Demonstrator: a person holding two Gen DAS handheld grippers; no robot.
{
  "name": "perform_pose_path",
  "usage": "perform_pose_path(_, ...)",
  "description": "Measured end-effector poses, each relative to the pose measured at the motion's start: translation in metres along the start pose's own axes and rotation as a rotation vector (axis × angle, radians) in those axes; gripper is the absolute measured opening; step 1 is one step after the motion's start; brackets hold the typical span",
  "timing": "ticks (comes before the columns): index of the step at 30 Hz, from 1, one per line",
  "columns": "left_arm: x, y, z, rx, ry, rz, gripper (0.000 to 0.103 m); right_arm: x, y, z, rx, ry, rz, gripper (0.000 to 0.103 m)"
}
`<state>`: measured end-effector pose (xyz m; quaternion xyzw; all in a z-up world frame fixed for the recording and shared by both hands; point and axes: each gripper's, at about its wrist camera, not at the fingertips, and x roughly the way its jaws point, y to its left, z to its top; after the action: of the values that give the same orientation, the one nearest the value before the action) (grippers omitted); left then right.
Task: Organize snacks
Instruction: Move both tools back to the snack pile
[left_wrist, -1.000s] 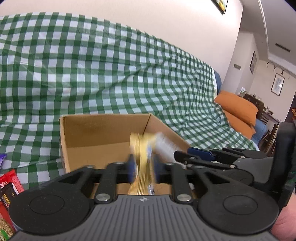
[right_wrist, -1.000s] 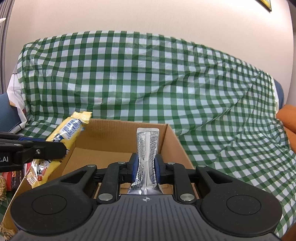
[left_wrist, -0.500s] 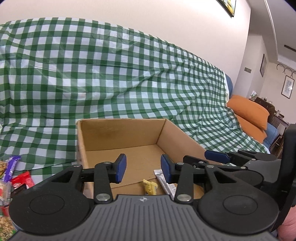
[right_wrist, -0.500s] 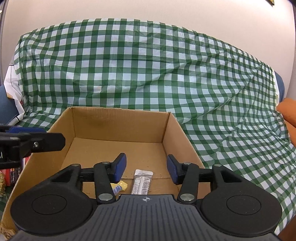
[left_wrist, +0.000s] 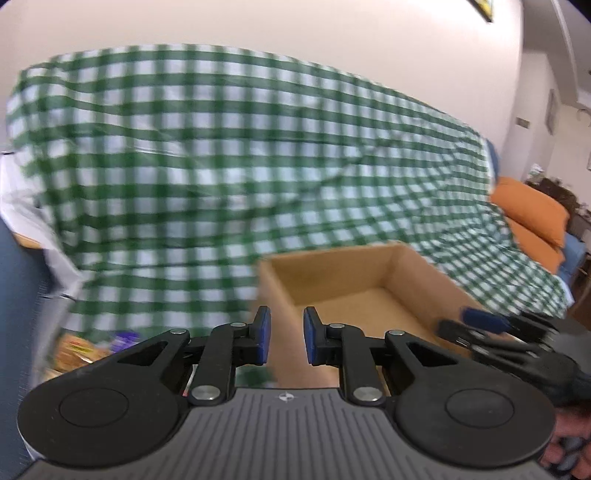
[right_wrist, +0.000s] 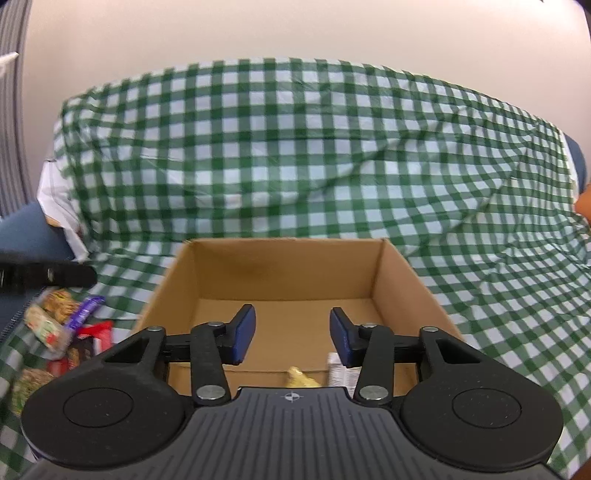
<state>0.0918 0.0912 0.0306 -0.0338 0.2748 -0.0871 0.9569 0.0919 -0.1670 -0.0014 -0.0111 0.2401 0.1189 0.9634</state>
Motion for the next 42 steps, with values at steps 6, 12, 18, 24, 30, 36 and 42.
perform_pose_path(6,-0.001,0.076,-0.004,-0.191,-0.024,0.118,0.021,-0.007,0.022,-0.001,-0.051,-0.025,0.067,0.037)
perform_pose_path(12,0.004,0.13,-0.026,-0.435,0.034,0.188,0.019,-0.013,0.047,-0.003,-0.113,-0.047,0.102,0.03)
perform_pose_path(18,-0.001,0.165,-0.03,-0.605,0.021,0.179,0.019,-0.014,0.067,-0.005,-0.143,-0.057,0.164,0.026)
perform_pose_path(24,0.003,0.191,-0.044,-0.779,0.024,0.203,0.019,-0.019,0.105,-0.008,-0.173,-0.084,0.235,0.026)
perform_pose_path(30,0.016,0.21,-0.056,-0.889,0.088,0.259,0.038,-0.008,0.164,-0.02,-0.193,-0.046,0.356,0.026)
perform_pose_path(36,0.036,0.22,-0.066,-0.946,0.163,0.285,0.051,0.035,0.202,-0.043,-0.25,0.071,0.367,0.026)
perform_pose_path(42,0.058,0.221,-0.065,-0.916,0.227,0.336,0.064,0.076,0.204,-0.046,-0.189,0.183,0.338,0.037)
